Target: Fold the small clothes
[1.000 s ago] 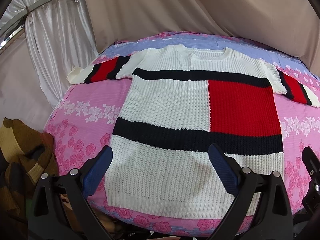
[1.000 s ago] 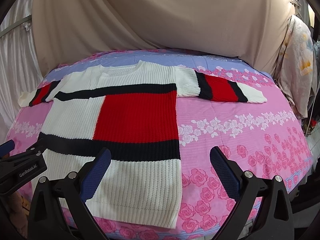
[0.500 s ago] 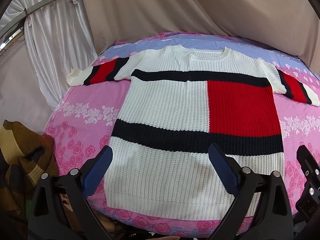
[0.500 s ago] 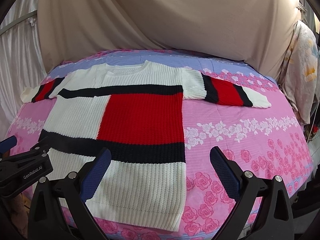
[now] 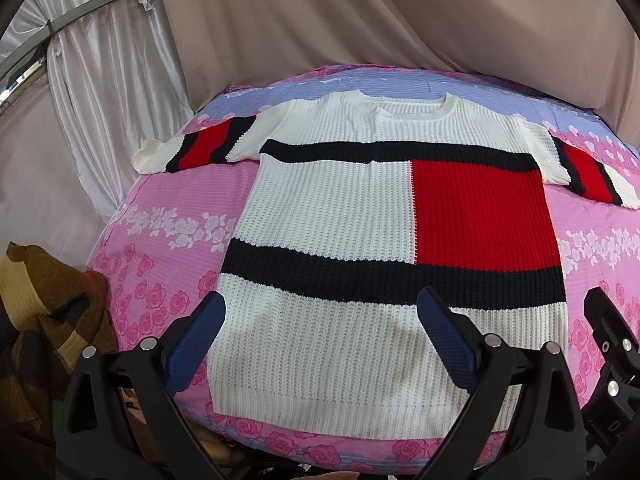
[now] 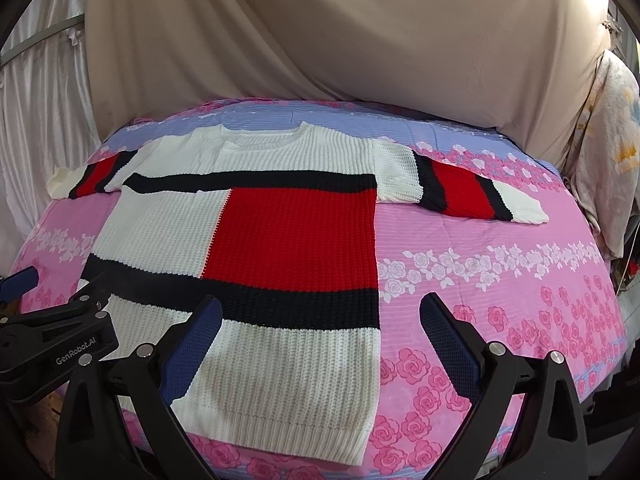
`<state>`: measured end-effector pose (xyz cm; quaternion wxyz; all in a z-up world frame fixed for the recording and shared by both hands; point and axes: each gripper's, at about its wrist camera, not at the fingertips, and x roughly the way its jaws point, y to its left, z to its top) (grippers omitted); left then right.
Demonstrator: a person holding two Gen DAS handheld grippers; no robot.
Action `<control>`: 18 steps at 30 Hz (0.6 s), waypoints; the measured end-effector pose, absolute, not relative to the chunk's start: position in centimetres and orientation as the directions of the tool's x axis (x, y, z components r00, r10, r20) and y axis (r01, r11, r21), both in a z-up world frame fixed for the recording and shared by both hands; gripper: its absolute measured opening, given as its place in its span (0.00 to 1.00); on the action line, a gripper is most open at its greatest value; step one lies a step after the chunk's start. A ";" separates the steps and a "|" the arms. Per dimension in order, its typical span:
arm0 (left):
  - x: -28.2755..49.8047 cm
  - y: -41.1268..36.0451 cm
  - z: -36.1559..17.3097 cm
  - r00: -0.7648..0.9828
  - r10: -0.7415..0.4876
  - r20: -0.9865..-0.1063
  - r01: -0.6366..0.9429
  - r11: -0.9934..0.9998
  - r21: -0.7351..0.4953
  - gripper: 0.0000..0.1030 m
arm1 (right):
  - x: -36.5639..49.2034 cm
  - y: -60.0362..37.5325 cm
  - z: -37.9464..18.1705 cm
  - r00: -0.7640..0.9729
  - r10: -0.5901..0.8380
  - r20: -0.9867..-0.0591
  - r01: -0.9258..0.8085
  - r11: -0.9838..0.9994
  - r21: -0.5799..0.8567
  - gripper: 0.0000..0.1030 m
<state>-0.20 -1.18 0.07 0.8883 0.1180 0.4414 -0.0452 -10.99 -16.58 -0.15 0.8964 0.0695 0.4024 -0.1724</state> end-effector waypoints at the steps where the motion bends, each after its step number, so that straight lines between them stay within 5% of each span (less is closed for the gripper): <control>1: -0.2 -1.2 0.1 0.607 0.024 -0.795 0.185 0.968 0.170 0.92 | -11.0 -16.6 -0.1 0.616 -0.254 -0.745 0.367 0.930 -0.013 0.95; 18: -0.3 -1.5 0.2 0.608 0.022 -0.793 0.190 0.967 0.172 0.92 | -11.0 -16.9 -0.1 0.613 -0.253 -0.749 0.374 0.927 -0.007 0.95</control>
